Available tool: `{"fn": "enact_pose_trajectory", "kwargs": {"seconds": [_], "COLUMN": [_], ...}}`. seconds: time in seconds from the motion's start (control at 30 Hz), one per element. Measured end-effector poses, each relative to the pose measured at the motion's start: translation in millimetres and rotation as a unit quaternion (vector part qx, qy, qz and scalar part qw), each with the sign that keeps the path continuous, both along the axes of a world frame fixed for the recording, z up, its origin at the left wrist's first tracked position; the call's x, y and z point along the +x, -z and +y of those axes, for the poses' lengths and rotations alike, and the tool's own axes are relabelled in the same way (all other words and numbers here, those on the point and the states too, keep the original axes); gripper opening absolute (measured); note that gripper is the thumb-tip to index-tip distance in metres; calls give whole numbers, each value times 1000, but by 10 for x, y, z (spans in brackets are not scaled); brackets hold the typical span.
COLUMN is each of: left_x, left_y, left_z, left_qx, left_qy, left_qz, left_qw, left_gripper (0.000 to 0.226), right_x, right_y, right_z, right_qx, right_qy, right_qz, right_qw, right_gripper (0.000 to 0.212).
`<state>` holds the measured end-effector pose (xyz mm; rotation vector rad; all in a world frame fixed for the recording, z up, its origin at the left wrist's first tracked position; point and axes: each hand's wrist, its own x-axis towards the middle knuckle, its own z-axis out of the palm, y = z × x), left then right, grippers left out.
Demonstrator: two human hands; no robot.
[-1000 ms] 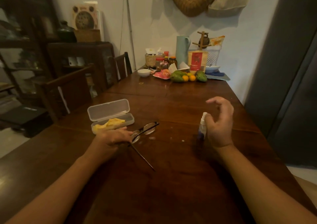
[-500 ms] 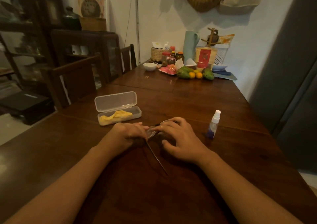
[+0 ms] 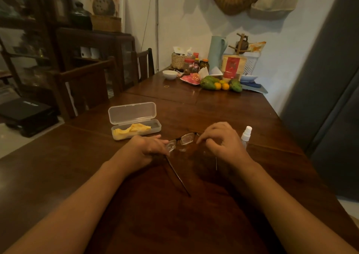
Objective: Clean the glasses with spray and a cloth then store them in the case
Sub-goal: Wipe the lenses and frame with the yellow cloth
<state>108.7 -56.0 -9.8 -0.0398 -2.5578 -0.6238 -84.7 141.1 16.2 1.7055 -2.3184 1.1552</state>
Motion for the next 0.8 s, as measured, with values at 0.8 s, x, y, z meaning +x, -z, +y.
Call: {"fn": "enact_pose_trajectory", "kwargs": {"seconds": [0.8], "left_x": [16], "left_y": [17], "left_z": [-58], "left_qx": [8], "left_qy": [-4], "left_qz": [1], "left_qw": [1000], "left_gripper": [24], "right_x": [346], "right_y": [-235], "right_z": [-2398], "right_qx": [373], "right_qy": [-177], "right_qz": [84], "right_qw": [907], "right_gripper": [34]}}
